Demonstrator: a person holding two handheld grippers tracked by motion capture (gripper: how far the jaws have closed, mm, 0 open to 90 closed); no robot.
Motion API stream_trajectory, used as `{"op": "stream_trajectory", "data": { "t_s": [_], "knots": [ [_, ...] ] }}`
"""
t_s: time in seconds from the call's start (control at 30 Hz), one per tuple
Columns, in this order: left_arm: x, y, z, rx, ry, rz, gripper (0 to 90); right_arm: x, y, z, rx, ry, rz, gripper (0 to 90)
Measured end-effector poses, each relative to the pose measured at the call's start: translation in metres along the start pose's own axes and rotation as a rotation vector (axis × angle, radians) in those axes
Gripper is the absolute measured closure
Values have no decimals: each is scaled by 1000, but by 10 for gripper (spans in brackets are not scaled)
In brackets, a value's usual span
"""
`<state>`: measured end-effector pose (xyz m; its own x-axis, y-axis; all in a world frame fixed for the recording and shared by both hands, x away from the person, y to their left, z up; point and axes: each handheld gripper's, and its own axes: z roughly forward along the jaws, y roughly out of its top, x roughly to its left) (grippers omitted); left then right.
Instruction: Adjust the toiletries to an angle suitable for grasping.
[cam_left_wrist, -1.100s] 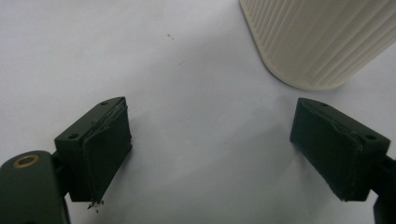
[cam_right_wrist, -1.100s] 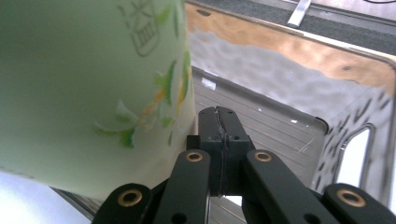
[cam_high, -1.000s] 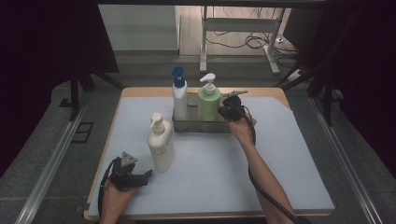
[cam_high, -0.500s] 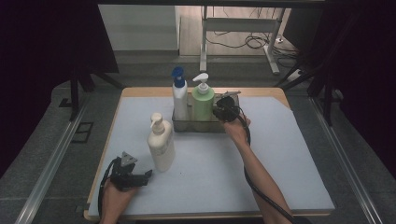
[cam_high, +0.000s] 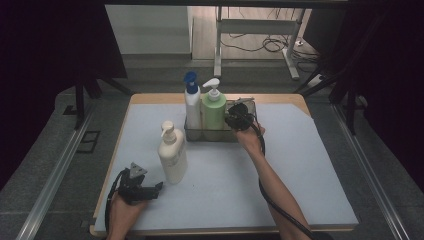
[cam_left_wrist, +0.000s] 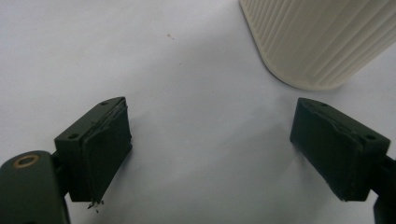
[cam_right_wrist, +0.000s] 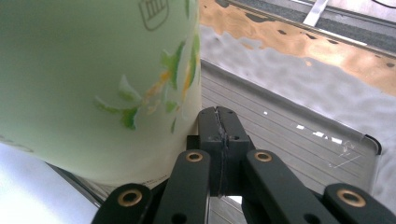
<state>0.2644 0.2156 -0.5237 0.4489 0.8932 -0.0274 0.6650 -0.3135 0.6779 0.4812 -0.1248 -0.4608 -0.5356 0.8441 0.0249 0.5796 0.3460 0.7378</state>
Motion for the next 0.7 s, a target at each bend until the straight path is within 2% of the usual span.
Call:
{"op": "stream_trajectory", "data": {
  "t_s": [0.7],
  "knots": [
    [0, 0, 0, 0, 0, 0, 123, 4, -2, 3, 8, -3, 22, 895]
  ]
}}
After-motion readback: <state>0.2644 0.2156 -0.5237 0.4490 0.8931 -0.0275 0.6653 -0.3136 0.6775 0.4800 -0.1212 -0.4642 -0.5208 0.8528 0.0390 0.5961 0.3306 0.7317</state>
